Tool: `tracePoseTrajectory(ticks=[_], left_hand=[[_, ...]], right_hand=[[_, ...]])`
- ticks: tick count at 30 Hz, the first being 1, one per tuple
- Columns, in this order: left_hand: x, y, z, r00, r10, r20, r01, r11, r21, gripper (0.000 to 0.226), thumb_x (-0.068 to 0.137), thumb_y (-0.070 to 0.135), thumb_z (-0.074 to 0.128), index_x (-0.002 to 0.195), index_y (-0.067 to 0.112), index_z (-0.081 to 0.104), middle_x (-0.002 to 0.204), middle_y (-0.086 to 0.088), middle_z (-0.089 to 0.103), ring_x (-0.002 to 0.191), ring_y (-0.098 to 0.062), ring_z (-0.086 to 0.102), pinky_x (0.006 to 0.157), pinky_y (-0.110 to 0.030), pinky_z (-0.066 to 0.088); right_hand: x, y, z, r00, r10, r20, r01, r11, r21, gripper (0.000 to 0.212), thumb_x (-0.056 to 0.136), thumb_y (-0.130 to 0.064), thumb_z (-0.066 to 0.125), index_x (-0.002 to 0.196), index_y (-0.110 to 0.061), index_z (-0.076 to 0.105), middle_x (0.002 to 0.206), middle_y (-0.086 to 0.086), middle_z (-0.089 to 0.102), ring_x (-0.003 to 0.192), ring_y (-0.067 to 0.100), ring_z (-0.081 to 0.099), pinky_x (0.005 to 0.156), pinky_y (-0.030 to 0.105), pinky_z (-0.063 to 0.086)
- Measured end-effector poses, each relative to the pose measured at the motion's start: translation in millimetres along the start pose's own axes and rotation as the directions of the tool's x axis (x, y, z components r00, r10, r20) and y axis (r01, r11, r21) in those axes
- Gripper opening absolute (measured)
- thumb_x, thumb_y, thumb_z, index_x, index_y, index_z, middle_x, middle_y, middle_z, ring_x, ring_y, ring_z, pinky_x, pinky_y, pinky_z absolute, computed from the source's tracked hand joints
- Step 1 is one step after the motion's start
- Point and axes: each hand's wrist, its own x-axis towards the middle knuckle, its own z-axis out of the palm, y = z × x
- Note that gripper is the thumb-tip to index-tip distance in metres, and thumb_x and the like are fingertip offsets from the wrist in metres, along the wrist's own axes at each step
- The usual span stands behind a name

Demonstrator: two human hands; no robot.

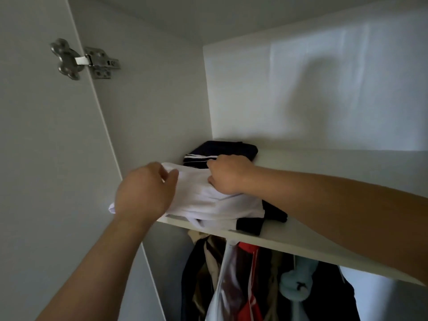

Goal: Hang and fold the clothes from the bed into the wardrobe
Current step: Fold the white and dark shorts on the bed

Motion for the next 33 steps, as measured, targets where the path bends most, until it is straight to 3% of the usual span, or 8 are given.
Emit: tracePoseTrajectory(ticks=[2,5,8,13,19,23,28,33], left_hand=[[13,-1,14,0.991,0.13,-0.023,-0.131,0.99,-0.058,0.024,0.091,0.047,0.058,0.097,0.024,0.065,0.092,0.002,0.066,0.084,-0.022,0.059,0.072,-0.032,0.045],[31,-17,49,0.905,0.058,0.422,-0.071,0.997,0.015,0.054,0.098,0.054,0.042,0.141,0.022,0.048,0.136,-0.008,0.059,0.121,-0.031,0.055,0.104,-0.038,0.041],[31,-31,77,0.781,0.059,0.621,-0.093,0.995,0.021,0.061,0.1,0.06,0.022,0.15,0.028,0.039,0.152,-0.003,0.045,0.136,-0.027,0.045,0.111,-0.039,0.03],[47,-30,94,0.771,0.071,0.633,-0.095,0.996,0.003,0.062,0.099,0.065,0.019,0.148,0.034,0.04,0.153,0.001,0.044,0.136,-0.026,0.044,0.111,-0.04,0.03],[52,-36,106,0.785,0.095,0.613,-0.079,0.995,-0.053,0.059,0.099,0.064,0.022,0.146,0.035,0.043,0.151,0.002,0.046,0.134,-0.024,0.046,0.109,-0.039,0.03],[41,-30,97,0.839,0.142,0.525,-0.127,0.99,-0.065,0.05,0.102,0.055,0.026,0.131,0.028,0.056,0.13,-0.002,0.063,0.113,-0.025,0.059,0.098,-0.036,0.041],[27,12,64,0.922,0.269,0.278,-0.215,0.953,-0.212,0.035,0.099,0.033,0.052,0.132,0.025,0.058,0.127,0.002,0.063,0.108,-0.019,0.061,0.085,-0.025,0.04],[1,60,33,0.866,0.478,0.147,-0.381,0.822,-0.424,0.021,0.095,0.037,0.057,0.113,0.033,0.066,0.11,0.02,0.063,0.084,0.005,0.053,0.076,-0.009,0.036]], right_hand=[[-12,-4,-9,0.998,0.046,-0.049,-0.042,0.997,0.066,0.039,0.099,-0.046,0.042,0.12,-0.016,0.054,0.11,0.007,0.056,0.083,0.026,0.052,0.05,0.03,0.021],[-41,-18,-8,0.997,-0.025,-0.079,0.032,0.995,0.091,0.051,0.096,-0.06,0.037,0.121,-0.019,0.052,0.109,0.006,0.056,0.092,0.028,0.057,0.053,0.03,0.023],[-67,-30,6,0.996,-0.077,0.033,0.076,0.996,0.044,0.062,0.094,-0.067,0.03,0.134,-0.021,0.043,0.12,0.008,0.054,0.097,0.029,0.057,0.065,0.035,0.036],[-59,-30,14,0.993,0.058,0.105,-0.063,0.997,0.049,0.063,0.096,-0.065,0.029,0.14,-0.021,0.038,0.129,0.011,0.05,0.109,0.031,0.055,0.081,0.043,0.043],[-60,-31,26,0.988,0.103,0.118,-0.114,0.99,0.086,0.063,0.096,-0.064,0.028,0.138,-0.02,0.039,0.13,0.011,0.05,0.116,0.033,0.049,0.091,0.049,0.041],[-68,-20,9,0.983,0.068,0.168,-0.113,0.956,0.271,0.059,0.101,-0.056,0.03,0.142,-0.015,0.044,0.141,0.009,0.052,0.127,0.027,0.048,0.107,0.046,0.038],[-90,1,-21,0.952,0.302,-0.058,-0.243,0.854,0.459,0.034,0.104,-0.038,0.038,0.11,-0.019,0.065,0.099,0.002,0.069,0.091,0.021,0.062,0.084,0.035,0.049],[-128,18,-46,0.882,0.449,-0.142,-0.347,0.824,0.447,0.027,0.102,-0.037,0.042,0.11,-0.029,0.066,0.101,-0.006,0.07,0.084,0.014,0.063,0.083,0.034,0.052]])
